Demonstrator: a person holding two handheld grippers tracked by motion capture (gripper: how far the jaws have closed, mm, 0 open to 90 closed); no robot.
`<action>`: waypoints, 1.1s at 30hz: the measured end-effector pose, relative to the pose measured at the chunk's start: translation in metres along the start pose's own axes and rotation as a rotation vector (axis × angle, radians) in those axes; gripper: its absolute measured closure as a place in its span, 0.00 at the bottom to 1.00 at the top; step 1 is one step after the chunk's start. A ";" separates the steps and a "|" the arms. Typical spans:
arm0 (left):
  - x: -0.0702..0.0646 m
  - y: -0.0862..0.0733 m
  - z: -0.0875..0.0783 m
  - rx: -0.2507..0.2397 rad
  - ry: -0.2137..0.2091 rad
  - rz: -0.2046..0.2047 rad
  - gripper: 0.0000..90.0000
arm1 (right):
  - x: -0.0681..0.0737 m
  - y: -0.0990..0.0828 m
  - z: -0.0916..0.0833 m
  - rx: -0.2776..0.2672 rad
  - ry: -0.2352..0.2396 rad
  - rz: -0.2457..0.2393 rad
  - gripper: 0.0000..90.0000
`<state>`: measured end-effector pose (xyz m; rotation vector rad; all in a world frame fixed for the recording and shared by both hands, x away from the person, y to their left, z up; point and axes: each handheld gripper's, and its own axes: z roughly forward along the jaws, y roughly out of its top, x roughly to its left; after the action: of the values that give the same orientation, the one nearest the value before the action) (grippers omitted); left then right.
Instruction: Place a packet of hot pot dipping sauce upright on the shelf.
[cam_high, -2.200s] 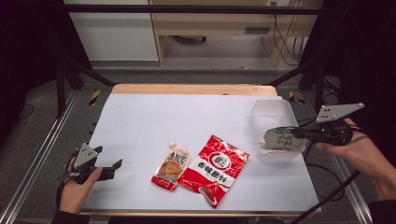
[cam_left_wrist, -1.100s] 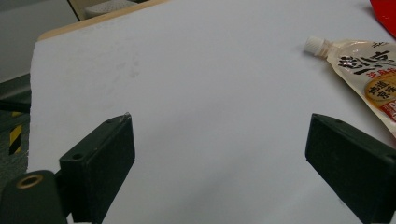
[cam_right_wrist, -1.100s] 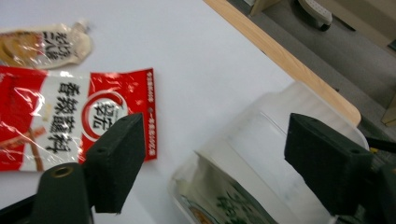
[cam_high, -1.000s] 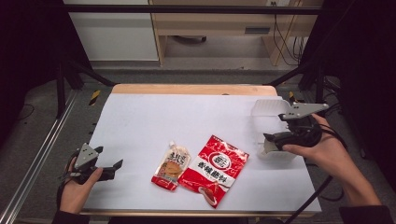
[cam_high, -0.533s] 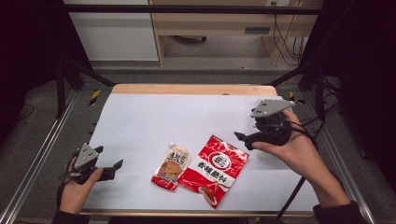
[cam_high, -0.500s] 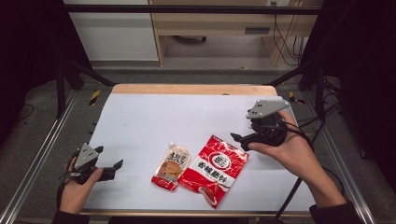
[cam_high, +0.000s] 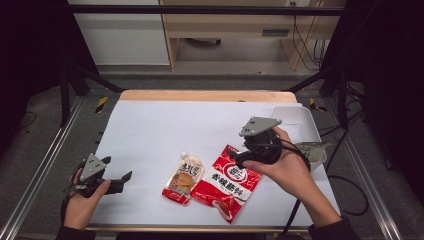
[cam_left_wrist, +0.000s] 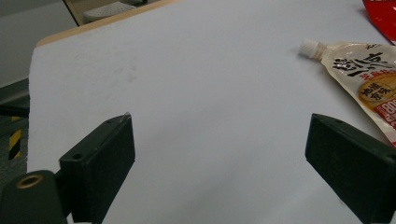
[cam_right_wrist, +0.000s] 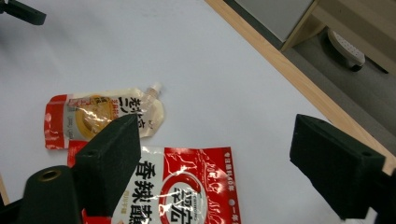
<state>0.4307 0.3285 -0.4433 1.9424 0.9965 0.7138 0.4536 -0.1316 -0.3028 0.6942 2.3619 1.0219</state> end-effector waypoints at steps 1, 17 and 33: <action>0.000 0.000 -0.001 -0.007 0.000 -0.002 0.09 | 0.003 0.000 0.003 0.001 0.003 0.002 0.22; -0.003 0.000 0.001 0.006 -0.004 0.012 0.09 | 0.045 -0.011 0.067 0.038 0.048 0.078 0.39; -0.003 0.000 0.001 0.005 -0.007 0.012 0.09 | 0.059 -0.018 0.112 0.082 0.088 0.102 0.56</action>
<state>0.4296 0.3256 -0.4436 1.9551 0.9844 0.7118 0.4705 -0.0479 -0.3981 0.8237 2.4780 1.0213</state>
